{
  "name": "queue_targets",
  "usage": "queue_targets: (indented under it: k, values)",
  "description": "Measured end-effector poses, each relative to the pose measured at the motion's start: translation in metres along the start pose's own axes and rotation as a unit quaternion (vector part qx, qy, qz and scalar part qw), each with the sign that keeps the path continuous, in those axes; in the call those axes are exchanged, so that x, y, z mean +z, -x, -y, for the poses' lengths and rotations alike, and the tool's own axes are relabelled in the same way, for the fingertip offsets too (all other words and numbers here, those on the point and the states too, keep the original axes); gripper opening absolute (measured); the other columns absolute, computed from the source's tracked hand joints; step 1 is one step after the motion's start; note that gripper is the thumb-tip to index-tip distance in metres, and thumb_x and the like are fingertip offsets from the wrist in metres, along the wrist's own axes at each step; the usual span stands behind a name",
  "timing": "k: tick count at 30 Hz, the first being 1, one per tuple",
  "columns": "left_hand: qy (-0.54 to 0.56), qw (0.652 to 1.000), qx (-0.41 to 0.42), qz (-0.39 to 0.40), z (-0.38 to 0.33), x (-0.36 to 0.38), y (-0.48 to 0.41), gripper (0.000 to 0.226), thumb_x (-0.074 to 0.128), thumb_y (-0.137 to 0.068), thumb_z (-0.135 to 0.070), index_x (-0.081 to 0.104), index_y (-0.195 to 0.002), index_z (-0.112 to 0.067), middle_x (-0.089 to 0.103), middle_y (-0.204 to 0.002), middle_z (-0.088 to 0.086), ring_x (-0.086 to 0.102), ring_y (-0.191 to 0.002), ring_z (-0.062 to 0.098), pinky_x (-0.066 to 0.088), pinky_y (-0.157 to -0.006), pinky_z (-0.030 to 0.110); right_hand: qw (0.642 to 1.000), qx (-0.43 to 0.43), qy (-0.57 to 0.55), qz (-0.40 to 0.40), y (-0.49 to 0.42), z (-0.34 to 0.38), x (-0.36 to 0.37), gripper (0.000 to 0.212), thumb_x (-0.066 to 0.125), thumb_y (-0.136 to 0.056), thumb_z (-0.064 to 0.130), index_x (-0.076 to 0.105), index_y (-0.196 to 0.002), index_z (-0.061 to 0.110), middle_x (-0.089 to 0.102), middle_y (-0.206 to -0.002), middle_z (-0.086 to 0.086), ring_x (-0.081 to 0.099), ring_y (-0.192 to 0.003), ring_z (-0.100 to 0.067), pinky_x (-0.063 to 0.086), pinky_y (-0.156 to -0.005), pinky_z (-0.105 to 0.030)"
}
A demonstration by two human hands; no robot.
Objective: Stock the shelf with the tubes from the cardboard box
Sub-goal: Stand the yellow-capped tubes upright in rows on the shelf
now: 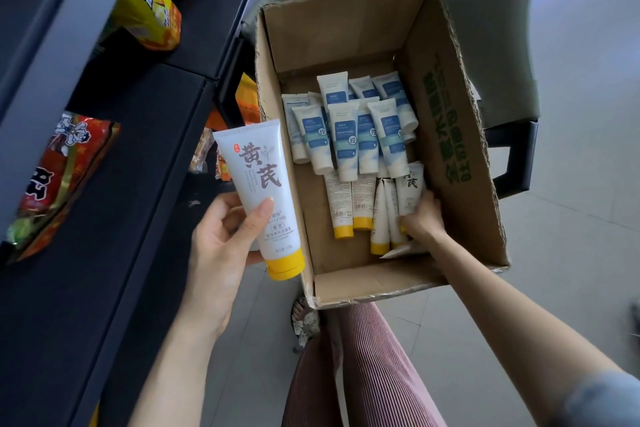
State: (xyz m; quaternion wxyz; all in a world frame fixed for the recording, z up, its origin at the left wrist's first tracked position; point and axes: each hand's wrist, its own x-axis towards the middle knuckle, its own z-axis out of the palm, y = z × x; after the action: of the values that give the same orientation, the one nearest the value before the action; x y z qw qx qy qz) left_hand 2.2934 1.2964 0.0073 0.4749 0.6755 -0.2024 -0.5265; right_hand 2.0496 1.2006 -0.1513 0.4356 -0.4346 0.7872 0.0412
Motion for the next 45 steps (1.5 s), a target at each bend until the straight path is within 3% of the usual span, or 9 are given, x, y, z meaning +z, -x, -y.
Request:
queue_targets:
  k: [6, 10, 13, 19, 26, 30, 34, 40, 45]
  values:
    - [0.015, 1.000, -0.010, -0.013, 0.003, -0.003, 0.001, 0.027, 0.061, -0.074, -0.034, 0.060, -0.098, -0.021, 0.072, -0.086, -0.008, 0.068, -0.079, 0.008, 0.054, -0.057, 0.024, 0.982, 0.083, -0.165, 0.041, -0.004, -0.001, -0.004, 0.063, 0.073, -0.079, 0.003, 0.039, -0.132, 0.005, 0.056, -0.126, -0.013, 0.054, -0.119, -0.031, 0.047, -0.093, -0.041]
    - [0.025, 0.999, -0.013, -0.015, 0.003, -0.006, 0.002, 0.026, 0.061, -0.074, -0.034, 0.060, -0.097, -0.021, 0.071, -0.087, -0.007, 0.068, -0.078, 0.009, 0.053, -0.055, 0.023, 0.929, 0.123, -0.325, 0.127, 0.006, 0.000, -0.013, 0.052, 0.065, -0.084, -0.002, 0.046, -0.131, 0.001, 0.060, -0.095, -0.008, 0.061, -0.087, -0.024, 0.050, -0.073, -0.042]
    - [0.028, 0.999, -0.011, -0.012, -0.001, -0.007, 0.005, 0.024, 0.065, -0.077, -0.033, 0.059, -0.096, -0.020, 0.070, -0.085, -0.008, 0.067, -0.075, 0.008, 0.053, -0.056, 0.024, 0.918, 0.094, -0.352, 0.156, 0.020, 0.003, -0.019, 0.052, 0.065, -0.083, -0.003, 0.044, -0.131, 0.002, 0.060, -0.099, -0.009, 0.060, -0.081, -0.019, 0.052, -0.067, -0.039]
    - [0.045, 0.999, -0.016, -0.008, -0.019, -0.009, 0.017, 0.027, 0.057, -0.076, -0.033, 0.059, -0.099, -0.019, 0.069, -0.085, -0.008, 0.066, -0.071, 0.006, 0.054, -0.056, 0.023, 0.892, 0.022, -0.404, 0.200, 0.058, 0.015, -0.025, 0.073, 0.068, -0.080, -0.004, 0.030, -0.140, 0.012, 0.059, -0.115, -0.015, 0.064, -0.100, -0.028, 0.055, -0.072, -0.035]
    - [0.088, 0.996, -0.011, 0.004, -0.051, -0.016, 0.045, 0.042, 0.064, -0.070, -0.035, 0.060, -0.109, -0.019, 0.071, -0.092, -0.004, 0.067, -0.076, 0.008, 0.055, -0.058, 0.025, 0.882, -0.115, -0.380, 0.256, 0.109, 0.050, -0.050, 0.066, 0.069, -0.080, 0.002, 0.035, -0.135, 0.018, 0.065, -0.114, -0.014, 0.065, -0.106, -0.026, 0.050, -0.092, -0.043]
    - [0.065, 0.998, 0.007, 0.011, -0.068, -0.027, 0.066, 0.046, 0.071, -0.068, -0.021, 0.058, -0.112, -0.018, 0.071, -0.094, -0.005, 0.068, -0.081, 0.010, 0.055, -0.056, 0.025, 0.877, -0.203, -0.312, 0.304, 0.147, 0.073, -0.070, 0.064, 0.069, -0.081, 0.003, 0.039, -0.127, 0.035, 0.062, -0.121, -0.012, 0.062, -0.111, -0.028, 0.051, -0.094, -0.045]
    - [0.045, 0.998, 0.054, -0.006, -0.089, -0.045, 0.093, 0.053, 0.076, -0.068, -0.020, 0.056, -0.117, -0.016, 0.073, -0.096, -0.007, 0.068, -0.083, 0.008, 0.055, -0.058, 0.025, 0.857, -0.260, -0.286, 0.341, 0.191, 0.098, -0.085, 0.066, 0.073, -0.071, 0.014, 0.043, -0.121, 0.044, 0.058, -0.124, -0.006, 0.061, -0.112, -0.026, 0.055, -0.087, -0.039]
    - [0.046, 0.989, 0.131, -0.056, -0.122, -0.081, 0.143, 0.053, 0.079, -0.066, -0.019, 0.057, -0.115, -0.024, 0.072, -0.102, -0.006, 0.069, -0.085, 0.008, 0.056, -0.063, 0.024, 0.824, -0.319, -0.295, 0.364, 0.258, 0.132, -0.090, 0.051, 0.068, -0.079, 0.013, 0.045, -0.122, 0.029, 0.072, -0.102, -0.006, 0.069, -0.095, -0.026, 0.059, -0.075, -0.035]
    - [0.040, 0.973, 0.199, -0.107, -0.144, -0.121, 0.193, 0.052, 0.081, -0.062, -0.030, 0.062, -0.110, -0.025, 0.071, -0.106, -0.003, 0.068, -0.093, 0.009, 0.055, -0.072, 0.023, 0.805, -0.378, -0.265, 0.373, 0.318, 0.160, -0.081, 0.054, 0.067, -0.076, 0.018, 0.042, -0.123, 0.025, 0.071, -0.107, -0.008, 0.069, -0.097, -0.025, 0.057, -0.069, -0.033]
